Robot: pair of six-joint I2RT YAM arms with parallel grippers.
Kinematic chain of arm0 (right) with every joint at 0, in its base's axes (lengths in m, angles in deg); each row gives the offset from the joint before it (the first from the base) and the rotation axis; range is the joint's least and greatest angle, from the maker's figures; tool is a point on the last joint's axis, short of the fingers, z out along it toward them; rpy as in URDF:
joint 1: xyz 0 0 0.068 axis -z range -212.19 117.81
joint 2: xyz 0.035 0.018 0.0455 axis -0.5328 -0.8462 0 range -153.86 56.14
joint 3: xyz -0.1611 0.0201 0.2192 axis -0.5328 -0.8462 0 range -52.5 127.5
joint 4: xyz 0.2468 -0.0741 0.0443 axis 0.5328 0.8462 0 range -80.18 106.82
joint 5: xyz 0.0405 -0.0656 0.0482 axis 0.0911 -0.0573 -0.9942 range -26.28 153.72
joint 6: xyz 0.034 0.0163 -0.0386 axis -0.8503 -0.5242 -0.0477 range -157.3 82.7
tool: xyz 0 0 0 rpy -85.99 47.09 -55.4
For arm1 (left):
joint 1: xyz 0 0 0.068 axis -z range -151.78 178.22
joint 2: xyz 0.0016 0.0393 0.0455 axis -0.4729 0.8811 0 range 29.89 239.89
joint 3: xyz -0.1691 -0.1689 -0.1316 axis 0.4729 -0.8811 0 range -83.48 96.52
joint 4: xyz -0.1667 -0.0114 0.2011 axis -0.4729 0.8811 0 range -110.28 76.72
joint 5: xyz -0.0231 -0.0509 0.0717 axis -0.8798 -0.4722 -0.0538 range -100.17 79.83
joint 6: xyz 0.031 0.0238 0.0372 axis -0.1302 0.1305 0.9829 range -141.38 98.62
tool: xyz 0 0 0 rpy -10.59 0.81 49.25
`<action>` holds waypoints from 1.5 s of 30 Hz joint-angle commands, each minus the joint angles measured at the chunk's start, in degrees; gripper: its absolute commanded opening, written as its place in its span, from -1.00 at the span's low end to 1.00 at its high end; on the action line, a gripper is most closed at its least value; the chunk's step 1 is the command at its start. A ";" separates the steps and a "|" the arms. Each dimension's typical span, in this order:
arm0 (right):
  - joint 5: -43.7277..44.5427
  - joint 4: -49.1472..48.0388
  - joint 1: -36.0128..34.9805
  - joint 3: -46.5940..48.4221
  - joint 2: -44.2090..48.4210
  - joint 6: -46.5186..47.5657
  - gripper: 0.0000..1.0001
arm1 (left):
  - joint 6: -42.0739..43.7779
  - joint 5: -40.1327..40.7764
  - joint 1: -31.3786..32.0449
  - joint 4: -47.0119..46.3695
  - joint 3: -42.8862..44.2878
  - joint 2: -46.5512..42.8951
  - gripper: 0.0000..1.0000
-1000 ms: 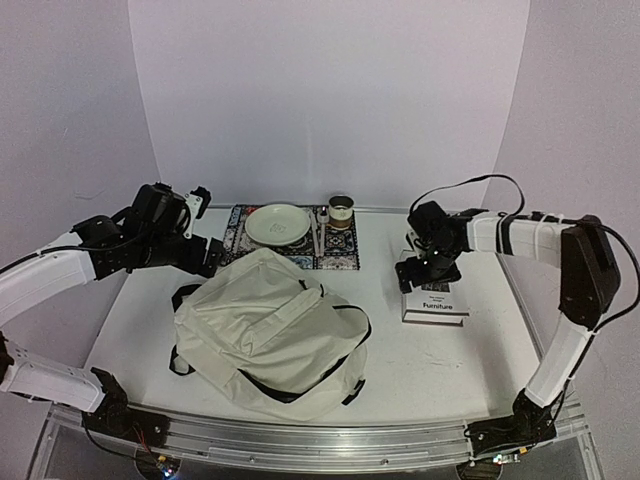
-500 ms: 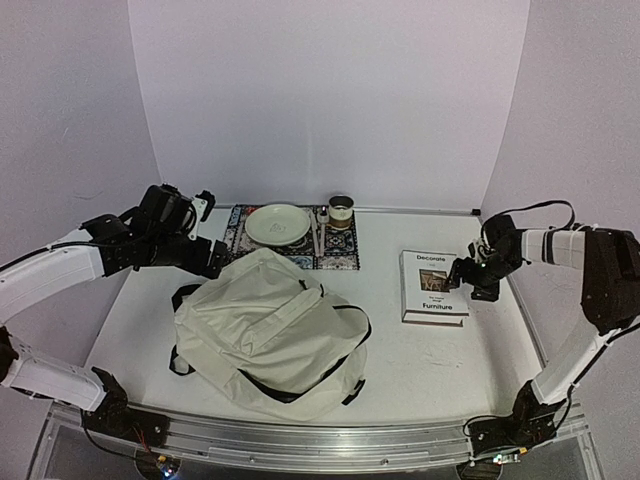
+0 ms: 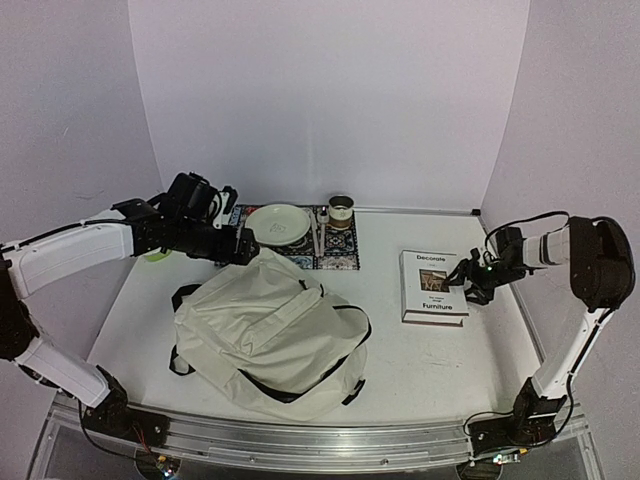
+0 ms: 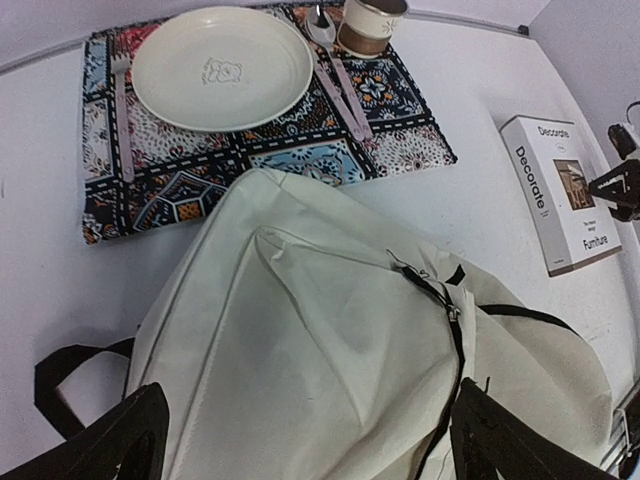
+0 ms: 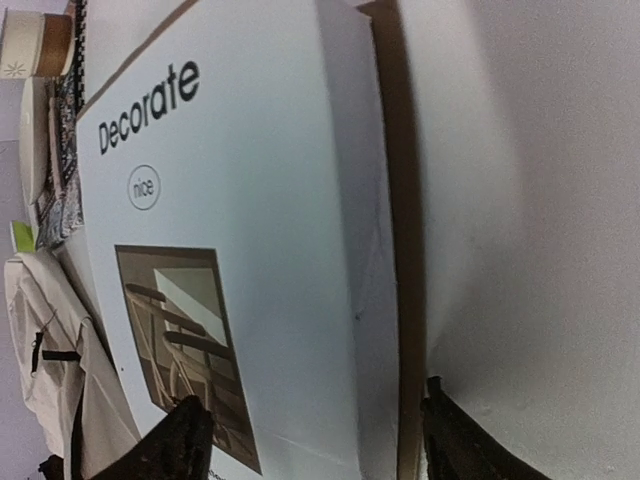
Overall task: Pack the student bag
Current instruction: Pick up the book from the center of the board.
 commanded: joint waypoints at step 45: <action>-21.34 -39.11 -9.13 -9.36 3.27 -31.25 -1.00 | -18.54 -15.08 10.08 -26.09 18.06 31.63 0.99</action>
